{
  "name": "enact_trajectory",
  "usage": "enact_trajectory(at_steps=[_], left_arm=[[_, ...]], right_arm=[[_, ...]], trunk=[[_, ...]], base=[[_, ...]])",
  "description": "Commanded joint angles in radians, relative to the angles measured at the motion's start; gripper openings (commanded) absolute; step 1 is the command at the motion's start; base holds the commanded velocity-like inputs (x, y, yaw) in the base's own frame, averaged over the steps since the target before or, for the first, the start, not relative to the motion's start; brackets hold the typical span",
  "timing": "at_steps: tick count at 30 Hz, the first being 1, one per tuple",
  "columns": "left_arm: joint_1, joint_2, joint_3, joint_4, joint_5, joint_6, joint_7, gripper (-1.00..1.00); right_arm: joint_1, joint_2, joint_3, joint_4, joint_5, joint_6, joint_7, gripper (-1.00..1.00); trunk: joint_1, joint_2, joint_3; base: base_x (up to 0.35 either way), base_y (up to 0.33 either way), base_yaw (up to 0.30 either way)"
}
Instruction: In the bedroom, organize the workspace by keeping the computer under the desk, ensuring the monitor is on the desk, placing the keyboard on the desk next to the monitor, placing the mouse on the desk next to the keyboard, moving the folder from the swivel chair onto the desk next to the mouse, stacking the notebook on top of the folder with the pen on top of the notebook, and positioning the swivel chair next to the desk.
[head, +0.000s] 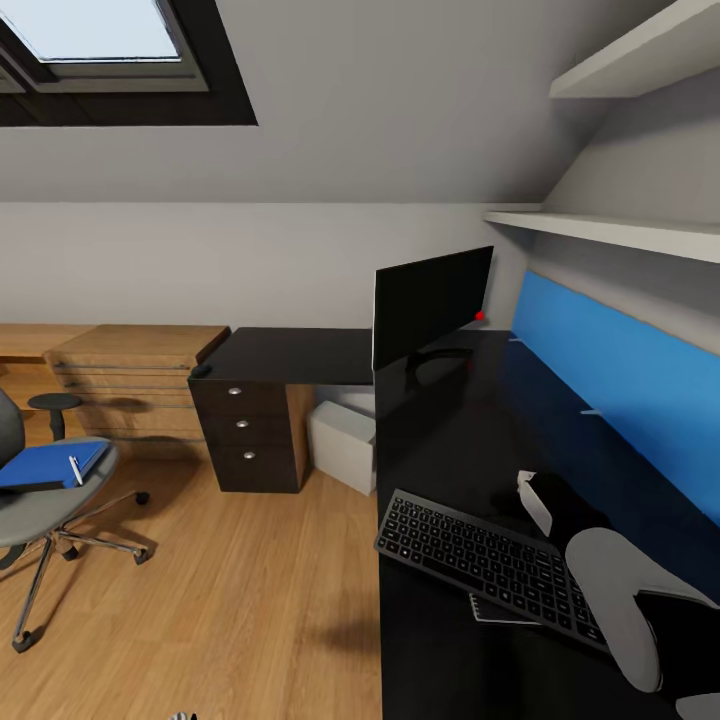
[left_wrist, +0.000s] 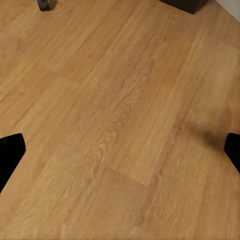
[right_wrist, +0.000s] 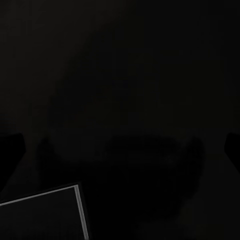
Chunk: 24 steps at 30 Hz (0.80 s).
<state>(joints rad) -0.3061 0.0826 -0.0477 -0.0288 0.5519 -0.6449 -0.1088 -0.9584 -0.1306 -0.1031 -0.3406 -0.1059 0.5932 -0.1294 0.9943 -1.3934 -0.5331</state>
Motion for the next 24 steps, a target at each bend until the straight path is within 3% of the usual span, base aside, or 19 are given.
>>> enact_trajectory(at_steps=[1, 10, 19, 24], left_arm=[[-0.001, 0.0, -0.005, 0.001, 0.011, -0.002, -0.007, 1.0], [-0.001, 0.0, -0.005, 0.001, 0.011, -0.002, -0.007, 1.0], [-0.001, 0.0, -0.004, 0.001, 0.011, -0.002, -0.008, 1.0], [-0.001, 0.0, -0.005, 0.001, 0.011, -0.002, -0.008, 1.0]], right_arm=[[0.0, 0.0, -0.001, -0.002, -0.011, 0.003, -0.007, 1.0], [0.0, 0.0, -0.002, -0.002, -0.011, 0.003, -0.007, 1.0], [0.0, -0.001, -0.002, 0.015, -0.011, 0.002, -0.006, 1.0], [0.0, 0.0, -0.001, 0.016, -0.011, 0.002, -0.006, 1.0]], trunk=[[0.0, -0.001, -0.001], [0.0, -0.001, -0.001], [0.034, -0.064, -0.029], [0.034, -0.064, -0.029]], base=[[0.0, 0.0, 0.0], [0.0, 0.0, 0.0], [0.0, 0.0, 0.0], [0.0, 0.0, 0.0]])
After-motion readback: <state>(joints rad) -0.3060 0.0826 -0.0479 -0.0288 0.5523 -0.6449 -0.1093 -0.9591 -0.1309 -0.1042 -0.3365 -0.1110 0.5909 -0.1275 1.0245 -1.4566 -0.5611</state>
